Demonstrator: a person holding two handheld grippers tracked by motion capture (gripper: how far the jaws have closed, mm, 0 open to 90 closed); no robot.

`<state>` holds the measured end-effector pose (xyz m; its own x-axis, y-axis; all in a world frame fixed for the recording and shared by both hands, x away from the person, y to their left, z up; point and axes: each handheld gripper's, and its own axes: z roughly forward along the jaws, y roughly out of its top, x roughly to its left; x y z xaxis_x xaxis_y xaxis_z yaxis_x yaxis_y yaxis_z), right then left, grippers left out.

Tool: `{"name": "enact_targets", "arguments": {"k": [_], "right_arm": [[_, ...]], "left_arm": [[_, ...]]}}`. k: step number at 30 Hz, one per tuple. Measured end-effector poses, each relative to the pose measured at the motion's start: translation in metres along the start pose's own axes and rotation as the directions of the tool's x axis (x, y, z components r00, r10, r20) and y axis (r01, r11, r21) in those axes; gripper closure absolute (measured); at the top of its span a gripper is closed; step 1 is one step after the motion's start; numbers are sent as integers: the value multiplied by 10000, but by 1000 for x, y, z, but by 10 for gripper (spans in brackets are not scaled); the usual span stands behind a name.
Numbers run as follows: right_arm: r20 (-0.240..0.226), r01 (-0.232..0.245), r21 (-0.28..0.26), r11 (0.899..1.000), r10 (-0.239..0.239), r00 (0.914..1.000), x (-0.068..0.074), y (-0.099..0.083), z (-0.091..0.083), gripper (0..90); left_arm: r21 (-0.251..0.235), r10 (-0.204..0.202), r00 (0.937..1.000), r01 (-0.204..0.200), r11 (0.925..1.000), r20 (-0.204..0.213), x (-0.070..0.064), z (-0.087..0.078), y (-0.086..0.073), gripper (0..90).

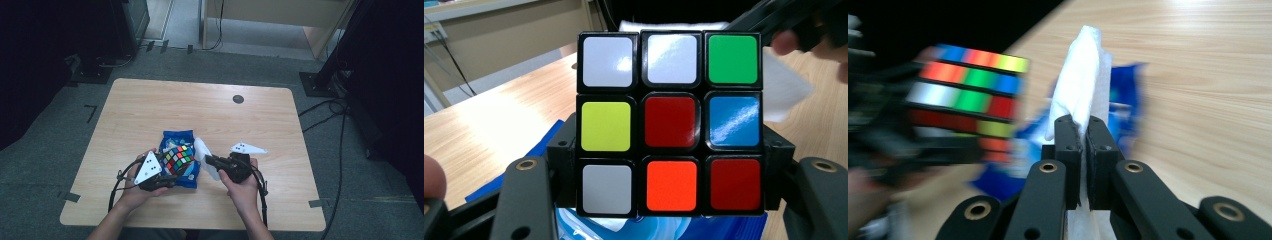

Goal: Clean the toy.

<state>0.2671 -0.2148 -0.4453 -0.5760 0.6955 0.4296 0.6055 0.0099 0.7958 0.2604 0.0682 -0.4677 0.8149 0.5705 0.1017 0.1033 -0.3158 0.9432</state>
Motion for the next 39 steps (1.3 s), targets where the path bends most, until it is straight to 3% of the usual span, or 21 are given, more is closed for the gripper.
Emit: {"name": "enact_targets", "arguments": {"k": [1,3,6,8,9,11,13,14,16,17,19,20,21,22,25,29,31,35,39], "right_arm": [[566,96,50,9999,-99,9983,-2,-1,1,879],[1824,341,312,9989,-392,9824,-7,-4,4,869],[2708,231,153,9996,-264,9623,-12,-6,3,755],[3335,449,18,9990,-430,9418,-10,-5,0,685],[3525,458,-118,9989,-387,9350,-6,-3,-2,630],[3403,513,-345,9981,-365,9396,0,-1,-5,582],[3540,685,-457,9966,-480,9340,8,1,-7,530],[3312,676,-576,9960,-448,9425,12,2,-8,513],[3136,707,-635,9955,-473,9484,19,3,-7,491],[2907,648,-719,9953,-412,9559,22,3,-7,480],[2088,169,-944,9954,32,9780,26,3,-6,427],[1253,-241,-1048,9942,372,9914,29,3,-4,397],[901,-488,-1036,9934,583,9942,31,3,-3,386],[581,-690,-896,9936,744,9955,35,3,-1,364],[261,-1217,-494,9913,1230,9921,41,0,8,260],[-145,-1898,-447,9808,1893,9818,39,-3,11,250],[-427,-2036,-378,9783,2019,9785,40,-4,13,248],[-498,-1987,-258,9797,1972,9791,44,-7,19,247],[-550,-2074,-290,9778,2056,9771,46,-9,22,335]], "left_arm": [[14,-5,10000,5,10000,18,-1,0,0,339],[43,-12,10000,12,10000,17,-2,1,0,339],[65,-21,10000,21,10000,13,-3,3,0,339],[45,-85,10000,86,10000,-50,-3,3,0,339],[45,-105,9999,106,9999,-73,-3,3,0,339],[44,-163,9998,163,9999,-142,-3,3,1,338],[44,-200,9996,201,9998,-198,-4,4,1,339],[56,-196,9996,197,9998,-204,-4,4,1,339],[47,-169,9996,170,9998,-210,-5,5,1,339],[36,-167,9996,167,9999,-215,-6,5,1,339],[12,-187,9996,187,9998,-234,-7,6,2,339],[0,-202,9995,202,9998,-253,-7,6,2,339],[-25,-228,9994,228,9997,-273,-8,6,2,338],[-50,-278,9992,276,9996,-301,-9,7,2,339],[0,-337,9976,337,9994,-609,-14,10,3,339],[-58,-603,9950,600,9982,-793,-15,11,2,339],[-70,-613,9951,610,9981,-772,-15,11,2,339],[-193,-345,9976,334,9993,-603,-24,13,4,339],[-259,-338,9991,332,9991,-256,-28,14,5,338]]}}
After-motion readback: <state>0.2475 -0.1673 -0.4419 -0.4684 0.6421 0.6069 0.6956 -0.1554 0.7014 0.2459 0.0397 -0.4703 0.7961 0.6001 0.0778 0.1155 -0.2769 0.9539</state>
